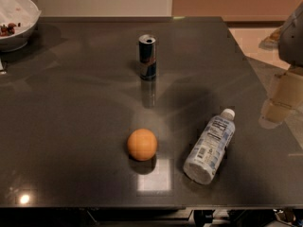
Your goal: Move redbull can near orange
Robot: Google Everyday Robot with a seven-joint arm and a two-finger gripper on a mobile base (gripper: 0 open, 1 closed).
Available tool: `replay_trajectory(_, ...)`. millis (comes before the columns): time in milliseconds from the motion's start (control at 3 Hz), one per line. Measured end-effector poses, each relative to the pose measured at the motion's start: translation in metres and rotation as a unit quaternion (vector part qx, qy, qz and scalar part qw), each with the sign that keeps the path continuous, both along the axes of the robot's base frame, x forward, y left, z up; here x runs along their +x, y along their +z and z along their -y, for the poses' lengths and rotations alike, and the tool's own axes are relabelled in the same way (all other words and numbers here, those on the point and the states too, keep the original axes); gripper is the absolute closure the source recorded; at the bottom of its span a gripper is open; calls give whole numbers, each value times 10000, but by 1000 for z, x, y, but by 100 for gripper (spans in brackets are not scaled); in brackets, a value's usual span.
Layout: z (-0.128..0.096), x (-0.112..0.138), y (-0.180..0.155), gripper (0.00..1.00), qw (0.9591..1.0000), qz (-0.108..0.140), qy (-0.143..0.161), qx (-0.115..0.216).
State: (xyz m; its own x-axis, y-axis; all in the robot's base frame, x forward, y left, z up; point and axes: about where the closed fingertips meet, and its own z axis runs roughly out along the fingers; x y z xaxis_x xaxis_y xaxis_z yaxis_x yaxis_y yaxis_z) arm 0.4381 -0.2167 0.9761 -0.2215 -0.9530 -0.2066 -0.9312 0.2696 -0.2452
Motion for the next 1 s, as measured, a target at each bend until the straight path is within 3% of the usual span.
replay_trajectory(333,0,0,0,0,10000,1,-1,1)
replay_trajectory(667,0,23,-3,0,9994,-63,-265,233)
replay_trajectory(1000,-2,65,-15,0,9962,-70,-546,674)
